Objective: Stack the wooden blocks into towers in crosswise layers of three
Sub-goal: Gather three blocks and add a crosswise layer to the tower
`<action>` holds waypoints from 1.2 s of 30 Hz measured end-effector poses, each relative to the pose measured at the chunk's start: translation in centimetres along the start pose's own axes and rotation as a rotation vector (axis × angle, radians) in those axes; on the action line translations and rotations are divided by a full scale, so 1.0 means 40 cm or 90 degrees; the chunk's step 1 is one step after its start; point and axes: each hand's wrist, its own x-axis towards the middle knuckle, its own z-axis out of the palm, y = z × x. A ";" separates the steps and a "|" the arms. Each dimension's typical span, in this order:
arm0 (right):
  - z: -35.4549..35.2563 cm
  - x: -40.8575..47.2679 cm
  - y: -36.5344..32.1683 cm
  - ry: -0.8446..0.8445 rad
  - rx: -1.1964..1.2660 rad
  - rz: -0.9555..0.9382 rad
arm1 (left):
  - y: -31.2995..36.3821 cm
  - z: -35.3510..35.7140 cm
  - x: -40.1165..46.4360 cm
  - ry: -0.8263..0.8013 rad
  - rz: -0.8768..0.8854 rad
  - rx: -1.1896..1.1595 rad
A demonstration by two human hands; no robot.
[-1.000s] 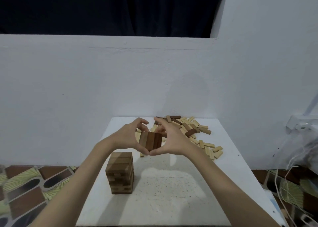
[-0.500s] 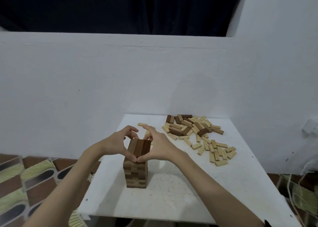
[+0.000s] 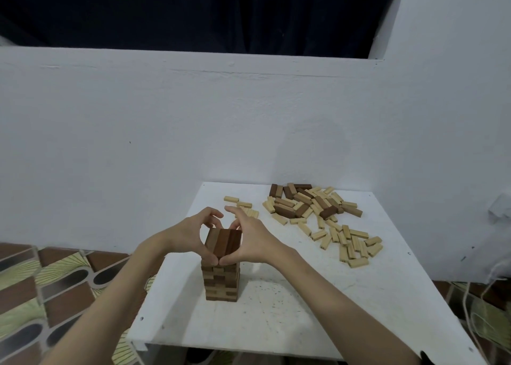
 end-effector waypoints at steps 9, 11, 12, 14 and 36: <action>0.002 0.001 -0.005 -0.007 -0.001 -0.002 | -0.012 0.004 0.008 0.000 -0.002 0.002; 0.002 0.000 -0.005 -0.008 0.000 -0.002 | -0.013 0.005 0.008 -0.001 -0.002 0.001; 0.002 -0.001 -0.005 -0.008 -0.001 -0.001 | -0.012 0.006 0.008 0.000 -0.001 -0.001; 0.002 -0.002 -0.004 -0.011 -0.005 0.001 | -0.010 0.007 0.007 0.001 -0.001 -0.002; 0.008 -0.009 0.025 -0.018 -0.071 0.014 | -0.012 0.004 -0.012 -0.024 -0.026 0.099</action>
